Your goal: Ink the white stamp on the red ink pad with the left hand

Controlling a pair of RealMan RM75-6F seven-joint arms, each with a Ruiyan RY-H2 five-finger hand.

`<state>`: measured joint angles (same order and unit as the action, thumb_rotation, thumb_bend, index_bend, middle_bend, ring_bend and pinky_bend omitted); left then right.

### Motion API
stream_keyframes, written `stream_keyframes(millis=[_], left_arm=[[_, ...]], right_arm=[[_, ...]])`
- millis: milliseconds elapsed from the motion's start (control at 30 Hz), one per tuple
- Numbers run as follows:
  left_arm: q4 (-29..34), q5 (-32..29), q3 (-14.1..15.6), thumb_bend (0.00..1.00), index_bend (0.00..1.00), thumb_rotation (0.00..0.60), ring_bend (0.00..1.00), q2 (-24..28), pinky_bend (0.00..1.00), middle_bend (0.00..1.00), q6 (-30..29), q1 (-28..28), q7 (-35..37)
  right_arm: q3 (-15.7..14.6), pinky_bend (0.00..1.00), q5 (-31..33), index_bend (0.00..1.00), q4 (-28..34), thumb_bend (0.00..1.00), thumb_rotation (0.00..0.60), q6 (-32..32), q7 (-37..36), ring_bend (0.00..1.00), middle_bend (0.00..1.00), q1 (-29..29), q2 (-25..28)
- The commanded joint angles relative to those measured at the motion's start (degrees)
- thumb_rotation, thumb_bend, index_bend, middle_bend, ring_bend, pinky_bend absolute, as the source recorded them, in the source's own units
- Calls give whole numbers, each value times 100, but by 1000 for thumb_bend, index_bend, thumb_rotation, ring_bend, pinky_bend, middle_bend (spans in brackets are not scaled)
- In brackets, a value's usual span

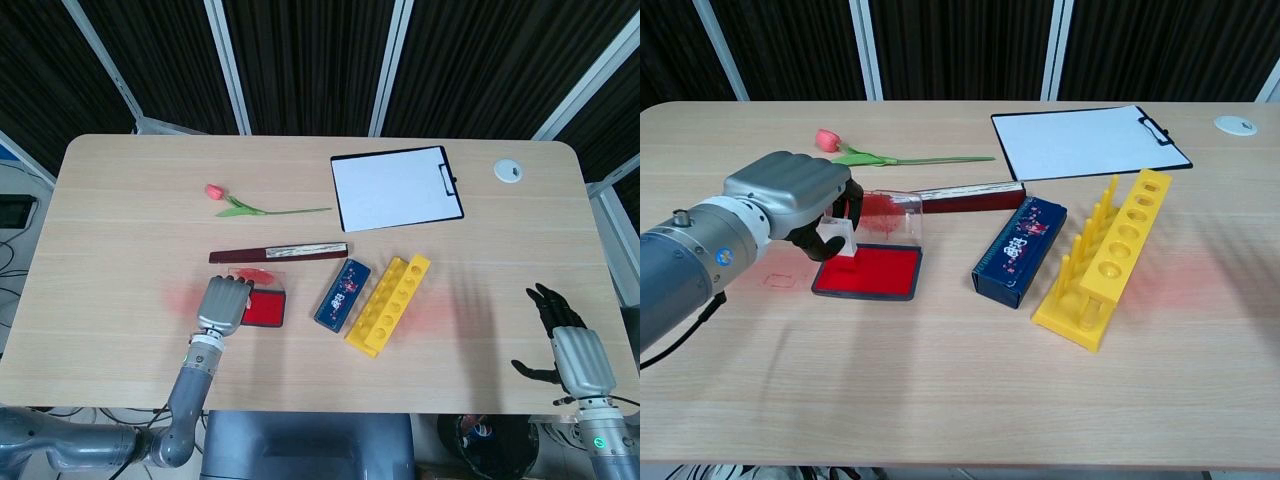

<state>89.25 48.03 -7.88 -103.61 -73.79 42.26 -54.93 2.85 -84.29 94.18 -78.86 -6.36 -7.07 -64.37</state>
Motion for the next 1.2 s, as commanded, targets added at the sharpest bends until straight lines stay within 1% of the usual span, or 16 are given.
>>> stream_keyframes(millis=[33,667,1200], left_arm=[[-3,17,-1,467,580,600,469,-4,547,555,-4,-6,5],[35,101,-32,467,580,600,469,-48,547,555,-27,-15,-38],[-73,24,-58,467,581,600,469,-134,547,556,25,-6,-114]], right_arm=[[-1,194,-2,0,1,130,600,-1,1,0,0,1,1],[-8,194,-26,0,2,131,600,-13,-26,0,0,4,11],[-5,194,-17,0,8,130,600,-6,-31,0,0,2,11]])
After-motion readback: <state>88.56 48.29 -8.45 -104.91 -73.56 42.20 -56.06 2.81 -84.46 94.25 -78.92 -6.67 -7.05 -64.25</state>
